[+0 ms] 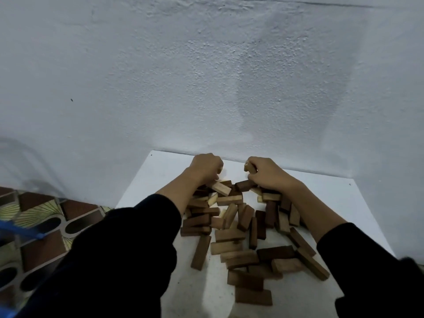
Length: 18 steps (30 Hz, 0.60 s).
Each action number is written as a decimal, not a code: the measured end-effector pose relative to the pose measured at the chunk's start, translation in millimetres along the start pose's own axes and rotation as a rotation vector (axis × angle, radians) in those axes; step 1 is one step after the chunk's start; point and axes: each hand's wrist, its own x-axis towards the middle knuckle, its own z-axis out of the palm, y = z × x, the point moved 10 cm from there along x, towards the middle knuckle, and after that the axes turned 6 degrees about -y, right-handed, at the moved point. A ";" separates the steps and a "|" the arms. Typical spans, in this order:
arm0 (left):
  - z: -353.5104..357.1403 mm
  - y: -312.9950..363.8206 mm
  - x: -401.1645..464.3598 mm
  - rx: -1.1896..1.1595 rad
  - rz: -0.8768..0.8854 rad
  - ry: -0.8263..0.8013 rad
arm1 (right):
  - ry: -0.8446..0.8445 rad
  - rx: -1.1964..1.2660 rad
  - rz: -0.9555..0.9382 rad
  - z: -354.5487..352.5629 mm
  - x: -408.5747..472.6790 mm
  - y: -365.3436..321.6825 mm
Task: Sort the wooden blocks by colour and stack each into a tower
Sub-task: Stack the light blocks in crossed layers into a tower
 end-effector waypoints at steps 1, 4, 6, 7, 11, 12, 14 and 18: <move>3.4 1.7 5.3 0.020 0.000 -0.028 | 0.000 -0.001 -0.005 -0.1 1.6 -0.9; 10.8 8.4 13.1 0.078 0.006 -0.089 | -0.008 -0.001 -0.006 1.5 4.8 0.1; 13.7 11.3 15.9 0.086 0.003 -0.107 | -0.023 -0.005 -0.002 3.0 7.1 1.8; 14.9 13.0 15.9 0.097 0.004 -0.106 | -0.028 -0.012 0.001 3.6 7.1 2.3; 18.3 19.9 16.1 0.123 0.029 -0.056 | -0.010 -0.002 0.014 4.4 9.1 9.1; 16.4 18.0 15.7 0.095 0.019 -0.042 | 0.004 0.009 0.019 3.7 9.7 10.1; 8.3 11.7 15.0 -0.034 -0.008 -0.006 | 0.043 0.033 0.041 0.0 8.6 11.3; -20.9 4.0 0.3 -0.454 -0.010 0.134 | 0.121 0.271 0.088 -11.3 0.9 9.0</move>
